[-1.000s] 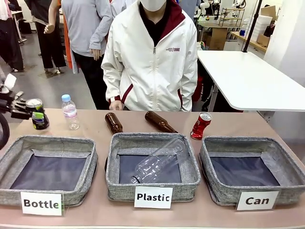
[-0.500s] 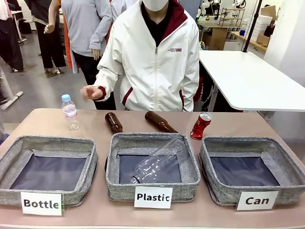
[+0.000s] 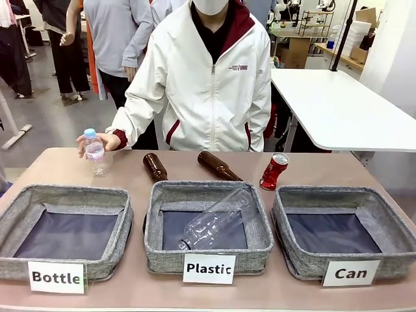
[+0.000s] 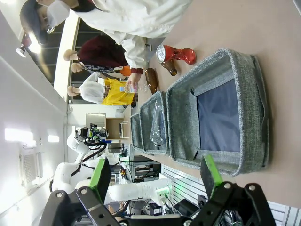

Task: Sort the can waste into the basket.
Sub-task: Pick up the can waste from the table and place it in the right Fabric basket.

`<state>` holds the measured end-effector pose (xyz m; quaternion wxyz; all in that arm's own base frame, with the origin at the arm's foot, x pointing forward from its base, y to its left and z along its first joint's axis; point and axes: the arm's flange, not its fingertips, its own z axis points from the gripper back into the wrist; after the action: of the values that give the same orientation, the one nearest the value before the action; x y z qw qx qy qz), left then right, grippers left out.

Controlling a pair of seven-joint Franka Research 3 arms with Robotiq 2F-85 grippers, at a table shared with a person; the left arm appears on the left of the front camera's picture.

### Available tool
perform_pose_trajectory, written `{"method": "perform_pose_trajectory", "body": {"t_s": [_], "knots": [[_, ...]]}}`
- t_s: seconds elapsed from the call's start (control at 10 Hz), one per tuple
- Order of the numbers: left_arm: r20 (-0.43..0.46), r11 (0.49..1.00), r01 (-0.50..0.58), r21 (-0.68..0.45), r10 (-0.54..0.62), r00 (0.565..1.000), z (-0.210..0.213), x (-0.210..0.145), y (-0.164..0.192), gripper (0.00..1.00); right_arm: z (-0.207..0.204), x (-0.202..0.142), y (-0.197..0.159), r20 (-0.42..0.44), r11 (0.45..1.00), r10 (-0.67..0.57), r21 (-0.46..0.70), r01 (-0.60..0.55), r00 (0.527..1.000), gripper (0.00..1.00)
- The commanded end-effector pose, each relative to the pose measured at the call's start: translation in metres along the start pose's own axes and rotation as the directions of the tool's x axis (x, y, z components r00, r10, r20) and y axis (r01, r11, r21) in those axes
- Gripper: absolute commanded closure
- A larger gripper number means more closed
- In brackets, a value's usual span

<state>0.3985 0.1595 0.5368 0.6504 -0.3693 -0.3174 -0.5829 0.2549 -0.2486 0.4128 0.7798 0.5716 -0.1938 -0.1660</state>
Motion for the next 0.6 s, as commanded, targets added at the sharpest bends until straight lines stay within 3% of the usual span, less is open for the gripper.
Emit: {"method": "perform_pose_trajectory", "body": {"t_s": [0.0,0.1,0.2,0.3,0.4,0.5], "knots": [[0.0,1.0,-0.019,0.012,0.019,1.0,0.008,0.006,0.011,0.87,0.001,0.004,0.001,0.011,0.999,0.029,0.024,-0.029,1.0,0.0],[0.0,1.0,0.0,0.0,0.0,1.0,0.0,0.0,0.0,0.55,0.001,0.004,0.001,0.011,0.999,0.029,0.024,-0.029,1.0,0.0],[0.047,0.997,0.034,-0.062,-0.031,0.998,-0.029,0.009,-0.002,0.55,0.001,0.004,0.001,0.011,0.999,0.029,0.024,-0.029,1.0,0.0],[0.033,0.994,0.046,-0.101,-0.043,0.999,-0.071,0.053,-0.007,0.55,0.001,0.004,0.001,0.011,0.999,0.029,0.024,-0.029,1.0,0.0],[-0.048,0.992,0.071,-0.103,-0.076,0.996,-0.105,0.096,-0.011,0.55,0.001,0.004,0.001,0.011,0.999,0.029,0.024,-0.029,1.0,0.0],[-0.07,0.985,0.103,-0.141,-0.114,0.991,-0.138,0.131,-0.016,0.55,0.001,0.004,0.001,0.011,0.999,0.029,0.024,-0.029,1.0,0.0]]}}
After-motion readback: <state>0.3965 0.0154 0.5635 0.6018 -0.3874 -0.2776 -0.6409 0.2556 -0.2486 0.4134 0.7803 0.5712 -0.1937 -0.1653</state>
